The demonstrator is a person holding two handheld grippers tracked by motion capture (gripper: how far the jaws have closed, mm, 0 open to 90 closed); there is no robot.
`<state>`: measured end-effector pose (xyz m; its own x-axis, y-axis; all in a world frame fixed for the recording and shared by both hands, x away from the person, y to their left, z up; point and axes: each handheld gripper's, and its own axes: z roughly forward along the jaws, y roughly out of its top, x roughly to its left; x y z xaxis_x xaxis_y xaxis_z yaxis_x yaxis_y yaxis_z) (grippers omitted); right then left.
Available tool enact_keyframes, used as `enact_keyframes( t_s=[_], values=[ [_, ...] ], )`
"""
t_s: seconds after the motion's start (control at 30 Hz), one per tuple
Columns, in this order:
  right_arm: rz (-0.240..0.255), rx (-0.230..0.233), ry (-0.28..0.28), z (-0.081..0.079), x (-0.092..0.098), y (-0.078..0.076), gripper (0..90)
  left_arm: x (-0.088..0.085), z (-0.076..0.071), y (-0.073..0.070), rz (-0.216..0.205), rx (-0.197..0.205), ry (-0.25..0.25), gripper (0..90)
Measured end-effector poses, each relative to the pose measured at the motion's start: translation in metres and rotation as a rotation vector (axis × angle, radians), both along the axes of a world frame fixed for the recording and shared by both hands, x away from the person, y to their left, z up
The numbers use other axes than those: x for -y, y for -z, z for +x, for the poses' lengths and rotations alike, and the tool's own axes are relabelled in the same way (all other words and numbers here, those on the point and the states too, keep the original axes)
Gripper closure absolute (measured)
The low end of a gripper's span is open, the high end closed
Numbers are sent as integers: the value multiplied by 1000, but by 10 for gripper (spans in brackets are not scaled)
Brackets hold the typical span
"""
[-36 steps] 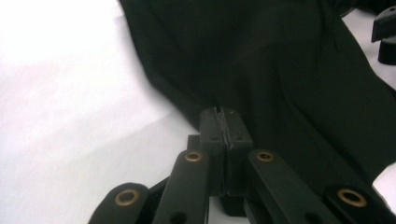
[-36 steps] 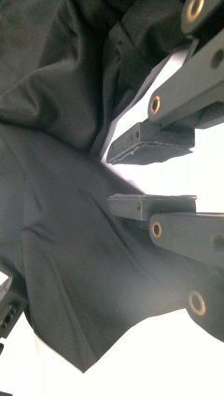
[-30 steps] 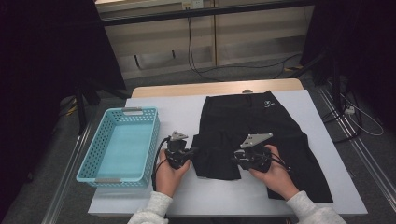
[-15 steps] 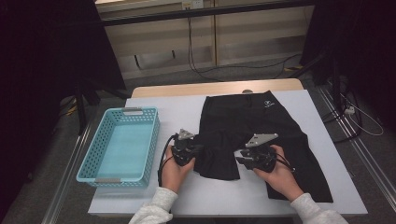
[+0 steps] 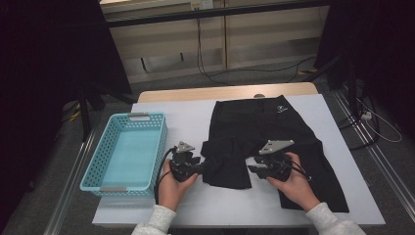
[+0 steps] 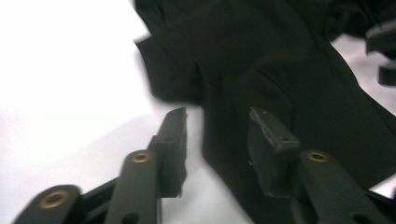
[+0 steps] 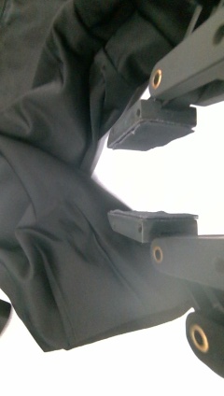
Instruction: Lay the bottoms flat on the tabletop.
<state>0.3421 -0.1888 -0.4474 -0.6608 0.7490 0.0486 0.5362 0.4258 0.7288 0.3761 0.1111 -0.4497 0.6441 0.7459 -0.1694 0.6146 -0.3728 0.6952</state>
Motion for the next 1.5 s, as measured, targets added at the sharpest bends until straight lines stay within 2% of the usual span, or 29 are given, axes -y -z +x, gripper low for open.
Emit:
enact_keyframes(
  t_s=[0.03,0.1,0.17,0.23,0.3,0.37,0.43,0.5,0.53,0.6,0.63,0.7,0.77,0.83,0.9,0.93,0.97,1.03,1.3,1.37,1.4,1.43,1.5],
  values=[
    [2,-1,5,0,1,0,564,2,0,4,0,-14,4,629],
    [7,0,15,1,2,0,549,6,-1,6,18,4,12,665],
    [9,1,16,2,3,0,547,11,0,6,11,-5,24,712],
    [9,0,17,2,4,0,546,20,-1,5,41,17,30,760],
    [9,-2,19,2,5,0,547,28,1,6,22,2,67,815],
    [9,0,19,1,5,1,546,35,2,5,20,0,76,869],
    [9,3,16,0,6,0,547,39,1,3,3,17,80,878],
    [16,8,18,-1,8,-1,547,38,-1,-5,-25,27,79,881],
    [17,9,18,-1,9,-1,547,37,-2,-9,-22,36,76,880],
    [18,8,20,-2,11,-1,546,31,-2,-16,-38,20,72,879],
    [18,7,20,-2,11,-1,546,27,-2,-18,-40,25,64,877],
    [19,2,21,-3,12,0,538,20,-2,-20,-38,36,50,830],
    [20,3,23,-3,12,-1,531,15,-2,-18,-19,41,30,683],
    [22,9,25,-3,12,-2,523,12,-2,-15,-12,42,13,634],
    [23,8,27,-3,11,-2,509,8,-1,-14,5,62,-6,520],
    [23,6,26,-2,10,-2,501,7,-1,-13,-5,60,-25,496],
    [23,6,24,-2,9,-2,500,4,0,-13,3,64,-28,465],
    [24,6,17,-2,6,-2,499,1,-1,-13,-10,59,-40,412],
    [29,4,14,3,1,-2,446,-3,-1,-10,0,50,-20,327],
    [29,7,18,4,2,-1,431,-2,0,-9,-10,45,-6,338],
    [30,4,19,4,2,-1,425,1,0,-8,-10,46,1,381],
    [28,1,18,5,2,-1,421,3,0,-7,5,57,11,412],
    [27,-1,21,4,3,0,414,7,-1,-4,15,49,22,452]
  ],
)
